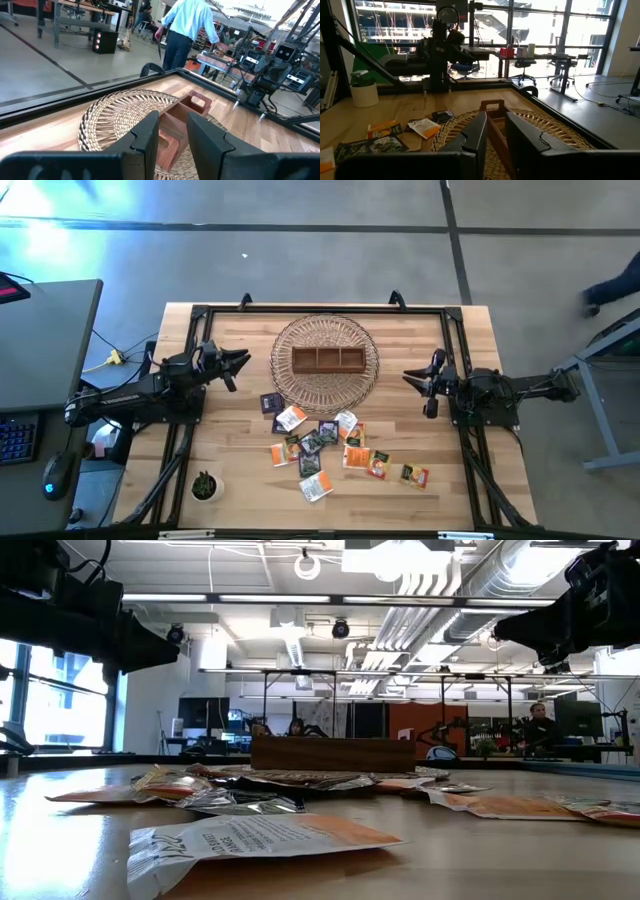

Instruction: Pick & Place Tea

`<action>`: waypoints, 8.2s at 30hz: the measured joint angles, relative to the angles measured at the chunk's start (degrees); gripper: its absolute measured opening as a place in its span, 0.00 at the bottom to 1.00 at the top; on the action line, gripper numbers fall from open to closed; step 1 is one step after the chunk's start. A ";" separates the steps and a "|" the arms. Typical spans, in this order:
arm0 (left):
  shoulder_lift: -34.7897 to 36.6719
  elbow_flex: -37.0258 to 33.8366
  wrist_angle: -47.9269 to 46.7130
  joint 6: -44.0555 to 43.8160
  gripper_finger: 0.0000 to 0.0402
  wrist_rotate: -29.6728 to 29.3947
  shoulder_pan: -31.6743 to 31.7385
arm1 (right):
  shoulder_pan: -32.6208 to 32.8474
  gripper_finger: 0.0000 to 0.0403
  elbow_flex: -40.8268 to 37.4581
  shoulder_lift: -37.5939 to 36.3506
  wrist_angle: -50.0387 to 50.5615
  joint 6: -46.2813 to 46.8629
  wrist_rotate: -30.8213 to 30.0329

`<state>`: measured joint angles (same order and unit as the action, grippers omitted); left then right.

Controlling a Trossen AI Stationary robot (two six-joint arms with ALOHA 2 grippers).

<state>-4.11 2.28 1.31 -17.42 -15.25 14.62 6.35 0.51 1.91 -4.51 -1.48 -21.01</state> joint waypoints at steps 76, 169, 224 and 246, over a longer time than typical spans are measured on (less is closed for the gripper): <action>0.00 0.00 -0.21 0.01 0.25 0.00 0.01 | 0.02 0.17 -0.02 0.01 0.00 0.00 0.00; -4.66 -0.07 3.36 -11.12 0.25 3.01 0.01 | 14.88 0.31 20.65 68.29 -11.66 20.98 14.97; -4.66 -0.04 -1.54 -11.09 0.25 13.18 -0.01 | 28.27 0.03 26.96 91.24 -2.46 24.86 -4.06; -4.64 -0.02 2.35 -13.02 0.25 12.13 -0.01 | 20.24 0.00 26.62 81.88 -0.93 7.15 -15.69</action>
<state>-8.75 2.26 3.66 -30.44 -3.11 14.61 26.59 27.14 83.79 -5.44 5.67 -36.70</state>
